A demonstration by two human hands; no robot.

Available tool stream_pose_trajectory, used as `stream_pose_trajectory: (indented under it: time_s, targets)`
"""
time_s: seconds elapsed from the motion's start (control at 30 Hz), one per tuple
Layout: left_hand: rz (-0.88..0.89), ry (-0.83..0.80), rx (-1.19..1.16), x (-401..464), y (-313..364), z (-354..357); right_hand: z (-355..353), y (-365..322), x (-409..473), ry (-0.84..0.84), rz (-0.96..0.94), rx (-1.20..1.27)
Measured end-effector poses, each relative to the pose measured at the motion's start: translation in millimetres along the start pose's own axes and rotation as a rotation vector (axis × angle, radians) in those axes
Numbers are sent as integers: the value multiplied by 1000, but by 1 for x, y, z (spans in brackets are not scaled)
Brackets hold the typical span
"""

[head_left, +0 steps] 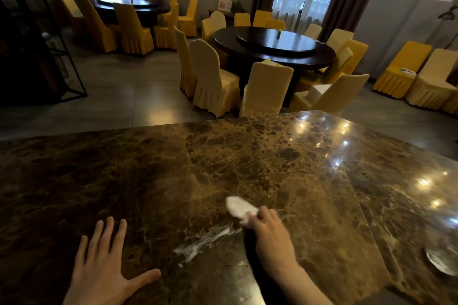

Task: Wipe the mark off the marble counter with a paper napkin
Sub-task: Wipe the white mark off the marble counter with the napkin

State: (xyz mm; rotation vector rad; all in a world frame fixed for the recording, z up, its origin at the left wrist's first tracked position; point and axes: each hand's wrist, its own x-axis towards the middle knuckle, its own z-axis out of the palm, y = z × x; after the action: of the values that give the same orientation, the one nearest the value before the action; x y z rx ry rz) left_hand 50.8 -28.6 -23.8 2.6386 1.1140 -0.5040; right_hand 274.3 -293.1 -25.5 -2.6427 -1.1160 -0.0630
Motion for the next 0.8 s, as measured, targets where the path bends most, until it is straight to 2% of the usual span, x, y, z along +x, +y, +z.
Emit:
stream_pose_trajectory:
  time_s: [0.07, 0.1, 0.17, 0.23, 0.3, 0.37, 0.5, 0.57, 0.63, 0.8]
  targets:
    - [5, -4, -2, 1, 0, 0, 5, -18, -13, -19, -152, 32]
    - [7, -2, -1, 1, -1, 1, 5, -18, -17, -15, -170, 22]
    - [8, 8, -4, 0, -1, 1, -1, -2, -12, 45, -73, -16]
    - [12, 19, -16, -1, -1, 2, -10, 24, -1, 114, 151, -51]
    - [14, 22, -18, 0, -2, 2, -17, 39, 6, 187, 268, -51]
    - [11, 17, -10, 2, -2, 2, -15, 27, 8, 204, 261, 7]
    - [5, 1, 7, 2, -1, 0, 4, -23, -9, 149, 46, 84]
    - [5, -6, 17, 1, 0, -1, 5, -20, -12, 94, -8, 124]
    - [1, -8, 21, 1, 1, -2, -3, 0, -8, 68, 61, 133]
    - [-5, -18, 26, 0, 1, -1, -18, 38, 1, 204, 272, 73]
